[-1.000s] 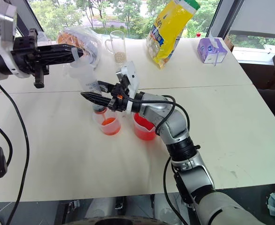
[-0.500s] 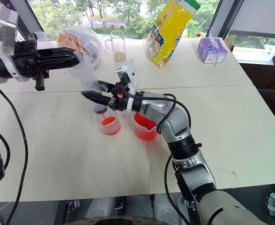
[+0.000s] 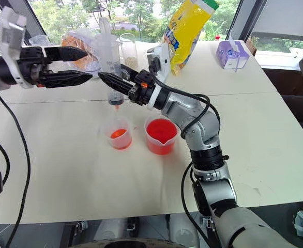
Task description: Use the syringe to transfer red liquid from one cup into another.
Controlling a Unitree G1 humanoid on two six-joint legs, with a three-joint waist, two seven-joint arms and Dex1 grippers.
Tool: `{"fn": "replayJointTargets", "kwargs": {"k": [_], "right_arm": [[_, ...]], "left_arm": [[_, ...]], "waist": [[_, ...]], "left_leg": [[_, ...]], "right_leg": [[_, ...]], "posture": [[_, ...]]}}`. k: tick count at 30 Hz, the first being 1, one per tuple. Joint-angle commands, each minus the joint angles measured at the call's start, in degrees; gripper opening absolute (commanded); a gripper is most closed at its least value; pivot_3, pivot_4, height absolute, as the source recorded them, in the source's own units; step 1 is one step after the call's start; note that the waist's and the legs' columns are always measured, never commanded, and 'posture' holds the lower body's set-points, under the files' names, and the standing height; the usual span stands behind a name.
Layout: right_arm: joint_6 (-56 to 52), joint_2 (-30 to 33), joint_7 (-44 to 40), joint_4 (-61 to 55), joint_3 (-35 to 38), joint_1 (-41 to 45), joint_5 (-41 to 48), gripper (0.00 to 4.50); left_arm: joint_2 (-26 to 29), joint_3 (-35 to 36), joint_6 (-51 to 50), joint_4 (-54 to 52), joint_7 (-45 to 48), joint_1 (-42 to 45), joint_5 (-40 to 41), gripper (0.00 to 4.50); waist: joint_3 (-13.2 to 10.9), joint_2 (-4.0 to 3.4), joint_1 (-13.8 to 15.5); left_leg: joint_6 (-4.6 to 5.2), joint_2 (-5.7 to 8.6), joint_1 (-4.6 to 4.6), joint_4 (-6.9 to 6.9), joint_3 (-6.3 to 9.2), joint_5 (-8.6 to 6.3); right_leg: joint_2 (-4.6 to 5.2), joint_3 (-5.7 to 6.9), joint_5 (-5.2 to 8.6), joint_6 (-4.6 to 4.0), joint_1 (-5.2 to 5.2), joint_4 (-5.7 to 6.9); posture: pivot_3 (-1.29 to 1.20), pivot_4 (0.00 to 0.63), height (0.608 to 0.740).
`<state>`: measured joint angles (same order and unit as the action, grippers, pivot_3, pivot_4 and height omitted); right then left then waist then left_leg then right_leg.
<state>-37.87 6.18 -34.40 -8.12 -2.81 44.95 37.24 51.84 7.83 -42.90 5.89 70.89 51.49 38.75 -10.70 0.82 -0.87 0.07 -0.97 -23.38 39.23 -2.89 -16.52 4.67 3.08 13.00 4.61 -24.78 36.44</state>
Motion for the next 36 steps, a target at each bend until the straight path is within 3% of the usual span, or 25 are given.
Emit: {"fn": "replayJointTargets", "kwargs": {"k": [1, 5, 10, 13, 16, 19, 24, 34, 36], "right_arm": [[-3.1, 0.8, 1.1, -4.9, 1.8, 0.7, 3.5, 1.56], [-10.9, 5.8, 5.0, -9.2, 6.1, 2.4, 7.8, 1.56], [-26.8, 15.7, 17.0, -8.9, 18.7, 8.7, 17.2, 1.56], [-37.7, 20.8, 24.4, -5.8, 23.3, 11.9, 18.3, 1.56], [-53.3, 37.7, 24.3, 1.1, 18.2, 10.6, 16.1, 1.56], [-54.6, 42.6, 24.8, 2.8, 17.3, 5.6, 16.9, 1.56], [-54.6, 44.7, 26.4, 5.0, 13.1, -1.6, 17.5, 1.56], [-54.6, 39.6, 31.4, 8.7, 10.2, -3.6, 19.6, 1.56], [-54.6, 38.9, 32.0, 9.3, 9.6, -3.2, 19.8, 2.51]], "left_arm": [[0.7, 2.1, 1.0, -0.4, 0.3, 1.2, 0.5, 4.43], [-0.2, 1.9, 1.2, -1.6, 0.3, 0.0, 0.8, 4.43], [-1.9, 1.0, 0.9, -5.2, 0.3, -2.9, 1.7, 4.43], [-2.8, 0.8, 0.9, -7.1, 0.3, -4.4, 2.0, 4.43], [-5.8, 0.1, 0.6, -9.0, -0.5, -5.7, 2.8, 4.43], [-8.2, 0.0, -0.6, -9.6, -1.7, -5.3, 4.2, 4.43], [-9.4, -1.5, 0.0, -10.2, -1.6, -5.9, 3.3, 4.43], [-8.5, -2.4, -0.7, -15.3, -2.1, -11.6, 3.4, 4.43], [-8.2, -2.1, -0.9, -16.1, -2.4, -12.4, 3.8, 4.5]], "waist": [[0.0, 0.01, 0.2], [0.0, 0.01, 0.3], [0.0, 0.0, 0.2], [0.0, 0.02, 0.2], [0.0, -0.03, 0.4], [0.0, 0.01, 0.8], [0.0, -0.01, -0.2], [0.0, -0.02, 0.2], [0.0, -0.02, 0.3]], "left_leg": [[0.0, 0.0, 0.0, 0.0, 0.0, 0.0], [0.01, 0.03, -0.02, 0.01, 0.0, -0.01], [0.02, 0.02, -0.03, 0.01, 0.0, -0.01], [0.02, 0.01, -0.02, -0.02, 0.0, -0.01], [0.05, 0.02, -0.01, -0.08, -0.04, -0.03], [0.18, 0.04, -0.05, -0.07, -0.04, -0.1], [0.21, 0.04, -0.02, -0.08, -0.15, -0.12], [0.21, 0.0, -0.06, -0.06, -0.11, -0.12], [0.21, 0.01, -0.07, -0.06, -0.1, -0.12]], "right_leg": [[0.01, 0.0, 0.0, 0.0, 0.0, 0.0], [0.07, 0.0, 0.0, 0.01, 0.02, -0.04], [0.11, 0.01, 0.0, 0.01, 0.02, -0.04], [0.11, 0.01, 0.0, 0.0, 0.02, -0.05], [0.12, 0.0, 0.0, -0.01, 0.02, -0.09], [0.15, 0.02, 0.01, -0.01, 0.1, -0.3], [0.04, -0.08, -0.01, 0.02, 0.06, -0.31], [0.01, -0.08, -0.01, 0.02, 0.04, -0.3], [0.03, -0.08, -0.01, 0.02, 0.04, -0.31]], "posture": [[0.0, 0.15, 0.74], [0.0, 0.15, 0.74], [0.0, 0.15, 0.74], [0.0, 0.15, 0.74], [0.0, 0.15, 0.74], [0.0, 0.15, 0.74], [0.0, 0.15, 0.74], [0.0, 0.15, 0.74], [0.0, 0.15, 0.74]]}}
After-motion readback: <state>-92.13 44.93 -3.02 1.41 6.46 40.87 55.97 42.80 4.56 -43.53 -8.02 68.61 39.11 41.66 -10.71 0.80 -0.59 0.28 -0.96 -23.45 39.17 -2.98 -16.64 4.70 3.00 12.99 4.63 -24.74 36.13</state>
